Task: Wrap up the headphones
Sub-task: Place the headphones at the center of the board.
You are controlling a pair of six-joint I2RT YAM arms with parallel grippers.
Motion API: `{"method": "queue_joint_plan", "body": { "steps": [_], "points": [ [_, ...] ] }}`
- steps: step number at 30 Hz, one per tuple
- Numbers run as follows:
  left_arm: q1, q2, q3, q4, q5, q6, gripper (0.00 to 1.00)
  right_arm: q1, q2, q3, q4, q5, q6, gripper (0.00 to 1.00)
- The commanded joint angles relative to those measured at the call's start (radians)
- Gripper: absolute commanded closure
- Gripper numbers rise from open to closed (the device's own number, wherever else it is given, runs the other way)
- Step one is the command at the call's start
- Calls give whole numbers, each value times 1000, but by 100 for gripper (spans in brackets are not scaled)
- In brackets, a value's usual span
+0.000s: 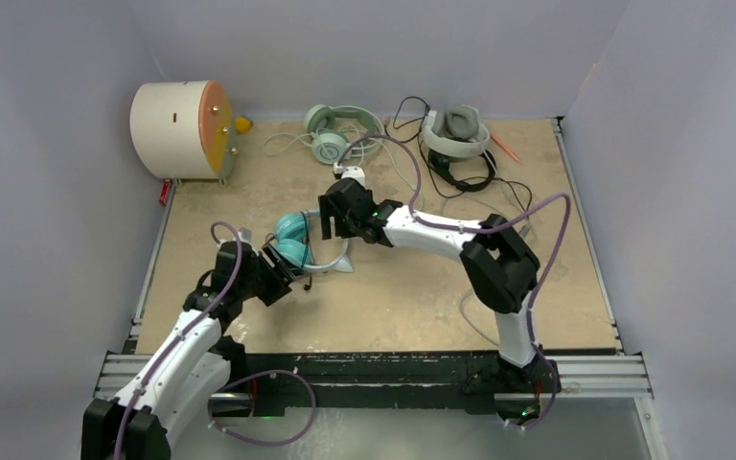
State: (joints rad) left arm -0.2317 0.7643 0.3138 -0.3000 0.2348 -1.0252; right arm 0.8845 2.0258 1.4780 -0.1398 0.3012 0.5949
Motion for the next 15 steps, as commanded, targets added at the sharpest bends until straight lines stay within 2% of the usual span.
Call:
{"method": "queue_joint_plan", "body": {
  "steps": [1,3,5,7,8,10,15],
  "points": [
    [-16,-49,128,-208,-13,26,43,-7,-146,-54,29,-13,-97,17],
    [-19,-62,203,-271,-42,43,48,-12,-191,-90,29,-21,-113,17],
    [-26,-70,242,-267,-12,76,63,-16,-241,-153,43,-17,-126,18],
    [-41,-51,252,-199,74,95,93,-24,-297,-207,55,-2,-127,19],
    [-57,-16,252,-155,115,90,100,-28,-328,-234,58,10,-128,19],
    [-128,57,258,-65,134,69,100,-38,-385,-277,55,45,-133,19],
    [-384,309,372,85,-21,85,100,-58,-515,-347,-7,155,-167,19]
  ]
}}
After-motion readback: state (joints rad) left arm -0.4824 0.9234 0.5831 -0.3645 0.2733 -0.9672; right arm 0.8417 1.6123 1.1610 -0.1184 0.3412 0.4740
